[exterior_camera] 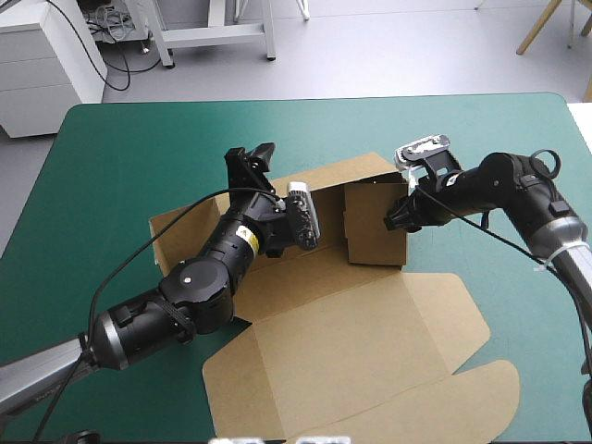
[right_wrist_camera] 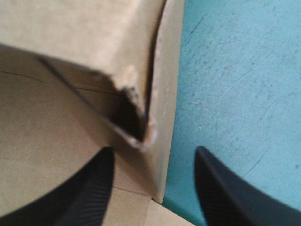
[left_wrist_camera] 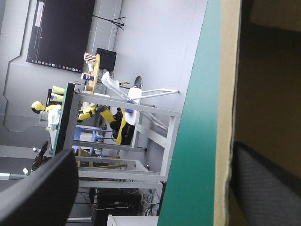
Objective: Fold the box
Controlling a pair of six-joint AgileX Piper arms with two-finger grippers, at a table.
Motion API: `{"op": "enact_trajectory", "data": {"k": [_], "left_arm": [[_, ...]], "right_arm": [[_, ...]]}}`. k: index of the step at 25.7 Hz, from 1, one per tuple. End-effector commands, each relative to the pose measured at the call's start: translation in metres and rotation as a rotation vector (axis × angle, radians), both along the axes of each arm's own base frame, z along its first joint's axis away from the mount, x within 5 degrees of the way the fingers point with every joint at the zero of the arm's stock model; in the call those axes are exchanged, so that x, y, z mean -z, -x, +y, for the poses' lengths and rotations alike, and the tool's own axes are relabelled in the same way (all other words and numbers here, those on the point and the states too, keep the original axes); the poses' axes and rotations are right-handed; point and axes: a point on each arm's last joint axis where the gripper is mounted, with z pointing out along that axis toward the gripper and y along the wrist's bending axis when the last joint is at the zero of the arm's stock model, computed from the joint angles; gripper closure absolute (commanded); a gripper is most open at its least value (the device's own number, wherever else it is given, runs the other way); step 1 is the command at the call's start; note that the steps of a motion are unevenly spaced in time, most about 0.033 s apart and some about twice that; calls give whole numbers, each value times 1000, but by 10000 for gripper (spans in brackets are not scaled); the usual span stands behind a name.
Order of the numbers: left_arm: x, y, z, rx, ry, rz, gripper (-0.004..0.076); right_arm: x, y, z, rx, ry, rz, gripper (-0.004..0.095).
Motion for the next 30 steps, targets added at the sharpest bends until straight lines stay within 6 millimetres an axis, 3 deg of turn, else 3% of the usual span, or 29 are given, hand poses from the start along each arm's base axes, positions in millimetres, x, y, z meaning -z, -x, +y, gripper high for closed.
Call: {"op": "enact_trajectory", "data": {"k": [1, 24, 30], "left_arm": [[-29, 6, 10, -11, 53, -86, 109], [-25, 12, -1, 94, 180, 22, 106], [-26, 12, -1, 97, 169, 8, 106]], "right_arm": [[-27, -5, -1, 75, -67, -160, -17], [-34, -12, -1, 120, -104, -209, -7], [-30, -32, -1, 180, -133, -240, -6]]}}
